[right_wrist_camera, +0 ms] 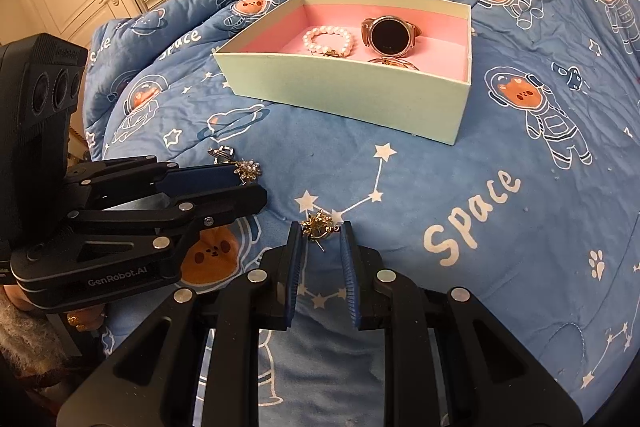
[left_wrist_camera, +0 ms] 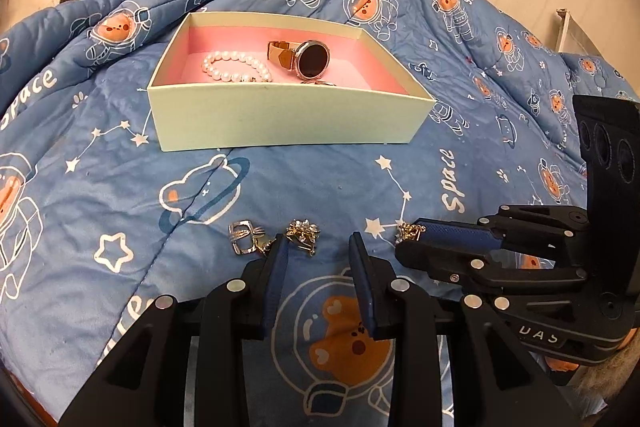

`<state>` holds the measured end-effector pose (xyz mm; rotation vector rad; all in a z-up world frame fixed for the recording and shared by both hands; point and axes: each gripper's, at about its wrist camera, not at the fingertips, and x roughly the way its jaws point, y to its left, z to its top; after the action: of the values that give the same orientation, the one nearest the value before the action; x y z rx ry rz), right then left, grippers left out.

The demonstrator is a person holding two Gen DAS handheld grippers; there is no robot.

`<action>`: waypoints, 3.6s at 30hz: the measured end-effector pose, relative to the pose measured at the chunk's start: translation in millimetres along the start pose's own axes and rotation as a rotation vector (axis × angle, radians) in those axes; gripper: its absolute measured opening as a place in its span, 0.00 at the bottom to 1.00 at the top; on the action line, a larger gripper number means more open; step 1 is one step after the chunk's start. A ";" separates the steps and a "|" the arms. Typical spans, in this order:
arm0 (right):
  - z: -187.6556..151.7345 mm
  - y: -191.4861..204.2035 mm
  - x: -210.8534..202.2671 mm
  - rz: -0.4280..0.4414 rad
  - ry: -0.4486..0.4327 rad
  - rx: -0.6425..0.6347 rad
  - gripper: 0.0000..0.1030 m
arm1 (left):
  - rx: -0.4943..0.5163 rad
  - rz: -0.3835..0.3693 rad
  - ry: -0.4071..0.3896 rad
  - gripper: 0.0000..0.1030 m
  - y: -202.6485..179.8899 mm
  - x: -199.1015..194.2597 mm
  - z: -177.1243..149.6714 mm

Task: Organize jewelry
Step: 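Grasp the gold flower brooch with the right tool while the left tool grasps a flower charm, then carry the brooch with the right tool into the box while the left tool carries the charm, then lower both pieces into the box and open both tools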

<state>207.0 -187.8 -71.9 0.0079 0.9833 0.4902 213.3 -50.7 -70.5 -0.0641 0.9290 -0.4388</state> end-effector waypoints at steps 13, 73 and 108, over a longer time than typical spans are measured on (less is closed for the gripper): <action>-1.4 -0.8 -1.5 -0.011 -0.001 0.001 0.20 | 0.059 0.043 -0.010 0.15 -7.9 4.5 1.3; 148.1 -24.5 37.9 0.052 0.186 -0.110 0.20 | 0.136 0.058 0.274 0.15 35.0 38.1 138.2; 162.0 -31.0 53.0 0.050 0.237 -0.085 0.39 | 0.102 0.049 0.221 0.45 43.3 26.5 148.2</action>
<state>372.7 -160.0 -29.8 -0.1037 1.1954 0.5879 358.3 -41.4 -11.6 0.1014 1.1209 -0.4535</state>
